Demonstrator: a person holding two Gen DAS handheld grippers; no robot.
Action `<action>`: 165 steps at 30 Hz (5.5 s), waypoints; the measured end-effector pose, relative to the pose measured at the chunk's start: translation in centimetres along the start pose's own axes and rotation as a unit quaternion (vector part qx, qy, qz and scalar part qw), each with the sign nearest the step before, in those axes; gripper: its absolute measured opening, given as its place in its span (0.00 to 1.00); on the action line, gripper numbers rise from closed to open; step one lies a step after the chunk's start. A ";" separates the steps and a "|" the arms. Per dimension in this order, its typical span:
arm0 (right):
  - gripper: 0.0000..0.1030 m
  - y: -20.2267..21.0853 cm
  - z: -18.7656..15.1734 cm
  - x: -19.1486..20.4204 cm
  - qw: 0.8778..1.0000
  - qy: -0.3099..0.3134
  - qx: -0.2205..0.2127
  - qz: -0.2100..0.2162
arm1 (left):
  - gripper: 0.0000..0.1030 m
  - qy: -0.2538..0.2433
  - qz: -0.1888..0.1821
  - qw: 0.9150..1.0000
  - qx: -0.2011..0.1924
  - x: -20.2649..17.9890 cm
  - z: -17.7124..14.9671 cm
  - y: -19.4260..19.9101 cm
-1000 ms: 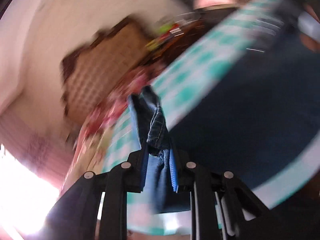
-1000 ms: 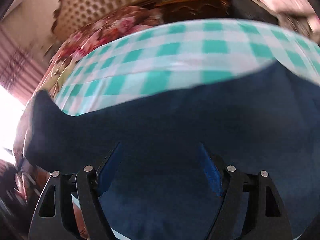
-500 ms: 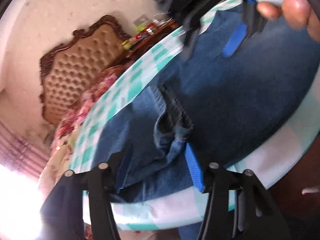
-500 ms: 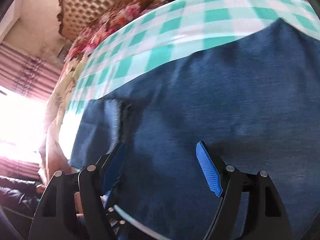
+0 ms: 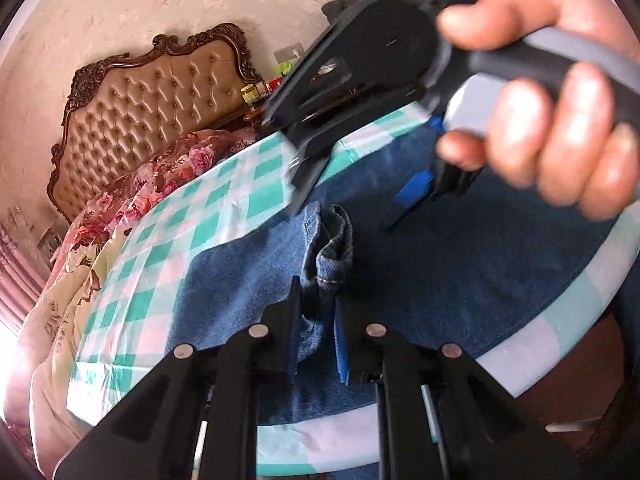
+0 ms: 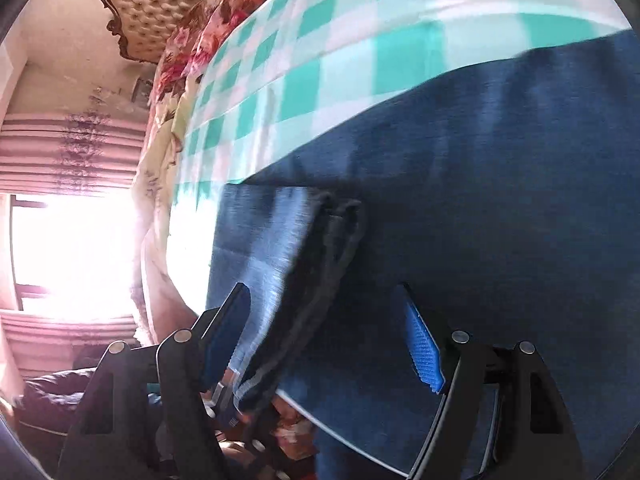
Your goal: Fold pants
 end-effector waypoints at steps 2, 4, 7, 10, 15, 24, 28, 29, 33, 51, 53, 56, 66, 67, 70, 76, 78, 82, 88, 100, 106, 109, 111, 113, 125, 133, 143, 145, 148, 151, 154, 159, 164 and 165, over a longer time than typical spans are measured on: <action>0.70 -1.2 0.7 1.3 1.000 0.019 0.001 -0.015 | 0.14 0.002 0.001 1.000 -0.004 0.4 0.2 0.4; 0.64 -2.0 1.3 1.9 0.999 0.027 -0.001 -0.019 | 0.14 -0.001 0.005 1.000 -0.006 0.2 0.2 0.9; 0.31 -2.4 2.6 2.1 0.997 0.051 -0.030 -0.051 | 0.13 -0.014 0.017 1.000 -0.007 -0.1 0.4 0.9; 0.13 -0.4 2.7 1.9 0.992 0.081 -0.070 -0.063 | 0.13 -0.053 0.039 0.998 -0.009 -2.2 1.1 1.1; 0.13 4.3 1.8 -2.1 0.983 0.093 -0.120 -0.101 | 0.13 -0.106 0.018 0.994 -0.027 -8.2 2.6 0.6; 0.14 4.9 0.8 -9.8 0.986 0.065 -0.114 -0.103 | 0.13 -0.148 -0.018 0.989 0.003 -15.4 2.0 -2.9; 0.25 4.9 1.3 -9.6 0.988 0.061 -0.116 -0.079 | 0.14 -0.152 -0.011 0.988 0.013 -15.7 1.5 -3.7; 0.26 5.0 1.5 -9.6 0.988 0.059 -0.120 -0.078 | 0.15 -0.153 -0.008 0.988 0.015 -15.8 1.5 -3.8; 0.13 5.0 1.8 -10.0 0.988 0.052 -0.125 -0.071 | 0.14 -0.160 0.004 0.987 0.015 -15.7 1.3 -3.6; 0.11 9.0 2.1 -13.0 0.986 0.042 -0.147 -0.071 | 0.13 -0.191 -0.014 0.981 -0.022 -18.2 4.3 -3.0; 0.11 9.0 2.2 -13.3 0.986 0.042 -0.147 -0.072 | 0.13 -0.192 -0.017 0.981 -0.022 -18.1 4.4 -3.1; 0.11 9.0 2.2 -13.8 0.986 0.042 -0.144 -0.078 | 0.13 -0.195 -0.021 0.980 -0.021 -18.2 4.4 -3.4; 0.11 8.5 1.8 -14.3 0.979 0.061 -0.150 -0.120 | 0.15 -0.187 -0.046 0.981 -0.013 -18.7 3.6 -3.4; 0.11 8.5 1.8 -14.2 0.977 0.066 -0.154 -0.132 | 0.18 -0.171 -0.057 0.984 -0.013 -18.4 3.8 -3.3; 0.26 9.9 1.8 -13.8 0.964 0.074 -0.184 -0.175 | 0.46 -0.123 -0.095 0.988 -0.019 -17.3 4.4 -2.2; 0.28 14.3 -1.1 -9.7 0.919 0.118 -0.295 -0.232 | 0.29 0.043 -0.071 0.995 -0.063 -7.7 3.7 3.8; 0.34 13.3 -2.1 -8.3 0.911 0.140 -0.302 -0.243 | 0.14 0.084 -0.029 0.995 -0.051 -3.8 2.4 4.0; 0.34 8.7 -4.3 -7.1 0.907 0.181 -0.265 -0.274 | 0.02 0.165 0.006 0.986 0.001 2.7 -1.4 2.5; 0.34 6.0 -5.1 -9.4 0.903 0.171 -0.236 -0.314 | 0.00 0.232 -0.017 0.969 0.083 4.9 -5.6 0.2; 0.35 6.0 -5.5 -9.4 0.899 0.181 -0.238 -0.319 | 0.00 0.227 -0.038 0.970 0.075 9.5 -0.6 -3.6; 0.35 5.9 -5.6 -9.2 0.898 0.182 -0.234 -0.326 | 0.04 0.178 -0.117 0.975 0.058 9.2 5.2 -9.0; 0.35 5.8 -5.5 -9.1 0.898 0.182 -0.233 -0.327 | 0.03 0.174 -0.068 0.977 0.100 11.6 4.9 -13.2; 0.35 5.8 -5.6 -9.2 0.898 0.184 -0.233 -0.325 | 0.01 0.203 -0.055 0.974 0.088 13.6 5.3 -12.8; 0.35 5.9 -5.5 -9.2 0.898 0.185 -0.233 -0.323 | 0.01 0.214 -0.108 0.970 0.047 12.6 6.3 -11.2; 0.34 9.0 -4.2 -9.2 0.909 0.142 -0.265 -0.289 | 0.15 0.196 -0.136 0.971 0.017 11.6 6.5 -8.7; 0.34 8.1 -0.2 -11.9 0.896 0.133 -0.241 -0.348 | 0.22 0.205 -0.099 0.969 0.094 8.6 4.0 -13.0; 0.37 9.9 -3.4 -9.1 0.893 0.168 -0.284 -0.305 | 0.31 0.211 -0.136 0.966 0.059 6.7 2.2 -8.1; 0.38 8.9 -3.9 -9.1 0.887 0.181 -0.272 -0.327 | 0.31 0.211 -0.082 0.970 0.084 7.5 0.1 -8.9; 0.38 7.2 -3.9 -10.8 0.889 0.175 -0.241 -0.347 | 0.31 0.250 -0.059 0.964 0.069 9.3 -1.5 -7.2; 0.38 7.3 -4.1 -10.9 0.883 0.186 -0.256 -0.346 | 0.31 0.270 -0.080 0.959 0.041 9.1 -2.5 -4.2; 0.39 7.1 -4.3 -11.0 0.879 0.188 -0.265 -0.350 | 0.33 0.287 -0.104 0.951 0.047 8.1 -4.2 -3.3; 0.47 7.5 -4.0 -10.8 0.870 0.188 -0.251 -0.380 | 0.37 0.328 -0.110 0.938 0.034 7.8 -6.7 -2.6; 0.47 9.0 -2.6 -6.8 0.867 0.209 -0.281 -0.354 | 0.37 0.346 -0.126 0.929 0.021 7.7 -7.3 -2.0; 0.47 8.7 -2.0 -6.1 0.866 0.216 -0.282 -0.353 | 0.37 0.348 -0.129 0.928 0.019 7.7 -7.5 -1.9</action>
Point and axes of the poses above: each gripper's, at about its wrist camera, not at the fingertips, and y roughly against the way its jaws point, x to its left, z to its top, the point moved 7 cm from there along -y, roughly the way its jaws point, and after that the axes turned 10 degrees about -z, right-handed, at the moved point
